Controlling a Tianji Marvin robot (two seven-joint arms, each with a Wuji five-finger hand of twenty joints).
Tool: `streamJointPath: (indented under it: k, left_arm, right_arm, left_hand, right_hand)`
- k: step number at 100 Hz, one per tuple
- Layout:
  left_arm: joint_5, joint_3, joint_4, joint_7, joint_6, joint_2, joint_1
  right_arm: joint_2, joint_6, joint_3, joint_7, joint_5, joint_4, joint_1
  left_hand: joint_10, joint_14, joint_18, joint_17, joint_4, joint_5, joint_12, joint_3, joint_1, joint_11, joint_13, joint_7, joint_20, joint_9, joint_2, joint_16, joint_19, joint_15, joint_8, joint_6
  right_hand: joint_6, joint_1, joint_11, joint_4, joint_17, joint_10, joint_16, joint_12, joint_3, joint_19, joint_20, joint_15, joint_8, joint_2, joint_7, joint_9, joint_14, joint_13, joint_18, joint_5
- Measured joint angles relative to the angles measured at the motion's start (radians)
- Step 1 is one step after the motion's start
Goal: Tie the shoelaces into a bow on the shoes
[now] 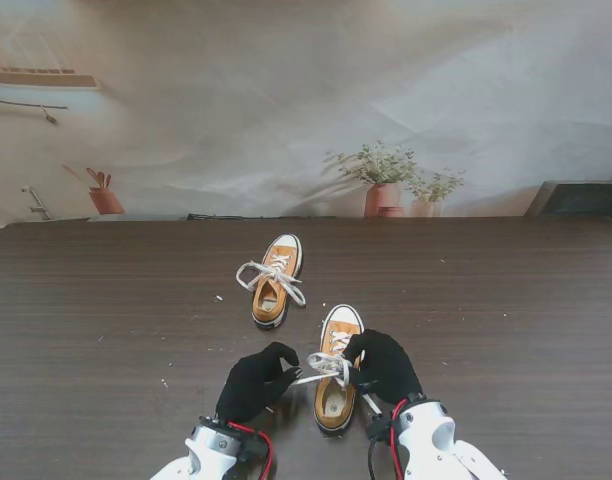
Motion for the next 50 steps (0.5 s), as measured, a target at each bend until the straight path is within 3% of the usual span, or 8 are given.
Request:
streamJointPath:
  k: [9, 16, 32, 42, 50]
  left_arm:
    - [0.022, 0.004, 0.004, 0.014, -0.016, 0.002, -0.005]
    - [0.016, 0.005, 0.007, 0.027, -0.047, 0.001, -0.009]
    - [0.068, 0.029, 0.025, 0.160, -0.062, -0.008, -0.033]
    - [0.069, 0.032, 0.035, 0.154, -0.070, -0.017, -0.045]
    - [0.078, 0.037, 0.039, 0.146, -0.069, -0.017, -0.051]
  right_arm:
    - [0.000, 0.000, 0.001, 0.003, 0.000, -0.003, -0.001]
    - [0.001, -0.002, 0.001, 0.008, -0.001, -0.009, -0.003]
    - [0.001, -0.006, 0.000, 0.012, -0.003, -0.016, -0.006]
    - [0.001, -0.010, -0.001, 0.012, -0.002, -0.016, -0.006]
    - [0.001, -0.012, -0.002, 0.012, -0.002, -0.017, -0.007]
  left_hand:
    - [0.006, 0.005, 0.000, -0.005, 0.006, 0.004, 0.000, -0.010, 0.000, -0.014, 0.000, -0.130, 0.010, 0.000, -0.022, 0.000, -0.006, -0.001, -0.129, -0.001]
    - [0.014, 0.010, 0.000, -0.013, 0.015, 0.025, 0.000, -0.013, -0.013, -0.026, -0.001, -0.176, 0.016, 0.000, -0.065, 0.000, -0.010, -0.002, -0.178, -0.124]
    - [0.015, 0.015, 0.000, -0.025, 0.015, 0.025, 0.000, 0.064, -0.074, -0.028, -0.024, -0.212, 0.029, 0.000, -0.166, 0.000, -0.013, -0.004, -0.171, -0.125]
    - [0.015, 0.015, 0.000, -0.043, 0.015, 0.025, 0.011, 0.129, -0.107, -0.035, -0.037, -0.213, 0.032, 0.000, -0.220, 0.000, -0.022, -0.014, -0.156, -0.125]
    - [0.015, 0.015, 0.000, -0.051, -0.001, 0.053, 0.019, 0.149, -0.114, -0.040, -0.038, -0.198, 0.034, 0.000, -0.273, 0.000, -0.023, -0.015, -0.118, -0.125]
  right_hand:
    - [0.000, 0.000, 0.000, 0.000, 0.002, 0.000, 0.000, 0.000, 0.000, 0.000, 0.000, 0.000, 0.000, 0.000, 0.000, 0.000, 0.000, 0.000, 0.000, 0.000]
    - [0.000, 0.000, 0.000, 0.000, 0.002, 0.000, 0.000, 0.000, 0.000, 0.000, 0.000, 0.000, 0.000, 0.000, 0.000, 0.000, 0.000, 0.000, 0.000, 0.000]
    - [0.000, 0.000, 0.000, 0.000, 0.003, 0.000, 0.000, 0.000, 0.000, 0.000, 0.000, 0.000, 0.000, 0.000, 0.000, 0.000, 0.000, 0.000, 0.000, 0.000]
    - [0.000, 0.000, 0.000, 0.000, 0.003, 0.000, 0.000, 0.000, 0.000, 0.000, 0.000, 0.000, 0.000, 0.000, 0.000, 0.000, 0.000, 0.000, 0.000, 0.000]
    - [0.000, 0.000, 0.000, 0.000, 0.003, 0.000, 0.000, 0.000, 0.000, 0.000, -0.001, 0.000, 0.000, 0.000, 0.000, 0.000, 0.000, 0.000, 0.000, 0.000]
